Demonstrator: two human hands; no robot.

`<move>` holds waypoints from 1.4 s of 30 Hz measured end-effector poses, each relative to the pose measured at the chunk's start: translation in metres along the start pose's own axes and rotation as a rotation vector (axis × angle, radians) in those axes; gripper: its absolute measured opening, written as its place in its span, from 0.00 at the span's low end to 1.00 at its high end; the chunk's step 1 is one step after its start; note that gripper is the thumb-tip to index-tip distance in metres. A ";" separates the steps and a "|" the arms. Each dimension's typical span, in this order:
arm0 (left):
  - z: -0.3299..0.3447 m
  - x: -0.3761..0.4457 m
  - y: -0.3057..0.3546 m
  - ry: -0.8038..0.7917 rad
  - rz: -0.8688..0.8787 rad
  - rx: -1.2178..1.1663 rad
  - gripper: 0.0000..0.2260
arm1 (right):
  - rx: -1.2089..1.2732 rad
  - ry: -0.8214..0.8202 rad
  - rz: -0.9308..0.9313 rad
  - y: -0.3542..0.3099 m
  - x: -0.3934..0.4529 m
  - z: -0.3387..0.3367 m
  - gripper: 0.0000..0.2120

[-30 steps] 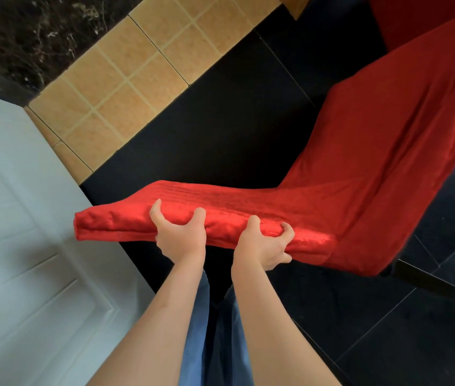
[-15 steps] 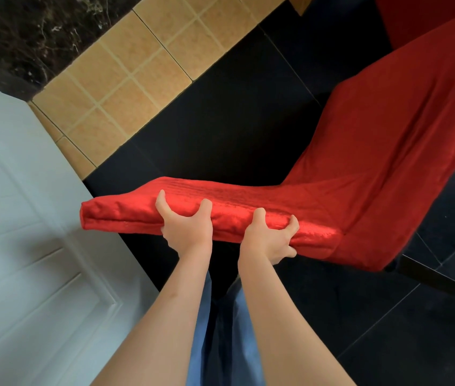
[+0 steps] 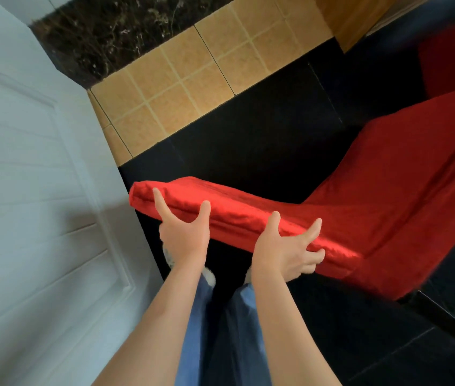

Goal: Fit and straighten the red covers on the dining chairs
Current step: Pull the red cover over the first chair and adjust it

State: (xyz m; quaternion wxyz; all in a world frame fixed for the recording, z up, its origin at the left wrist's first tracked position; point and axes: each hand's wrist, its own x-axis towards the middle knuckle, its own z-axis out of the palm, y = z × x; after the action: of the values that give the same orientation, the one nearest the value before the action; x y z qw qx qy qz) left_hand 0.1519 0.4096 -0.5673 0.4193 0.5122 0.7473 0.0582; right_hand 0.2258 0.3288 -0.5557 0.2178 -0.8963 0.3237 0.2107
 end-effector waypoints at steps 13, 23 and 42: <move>-0.062 0.087 -0.007 0.080 0.159 -0.052 0.34 | -0.194 -0.119 -0.426 -0.031 -0.056 0.052 0.35; -0.055 0.150 -0.039 -0.117 0.278 -0.123 0.26 | -0.456 -0.249 -0.545 -0.027 -0.056 0.079 0.32; -0.035 0.152 -0.060 -0.296 0.556 -0.314 0.21 | -0.692 -0.102 -0.799 -0.024 -0.064 0.111 0.31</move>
State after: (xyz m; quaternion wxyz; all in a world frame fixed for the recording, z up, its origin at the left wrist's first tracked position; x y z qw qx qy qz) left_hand 0.0654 0.5177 -0.6621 0.5649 0.6283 0.4922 0.2093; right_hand 0.1704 0.4350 -0.6073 -0.0121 -0.9578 -0.1424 0.2494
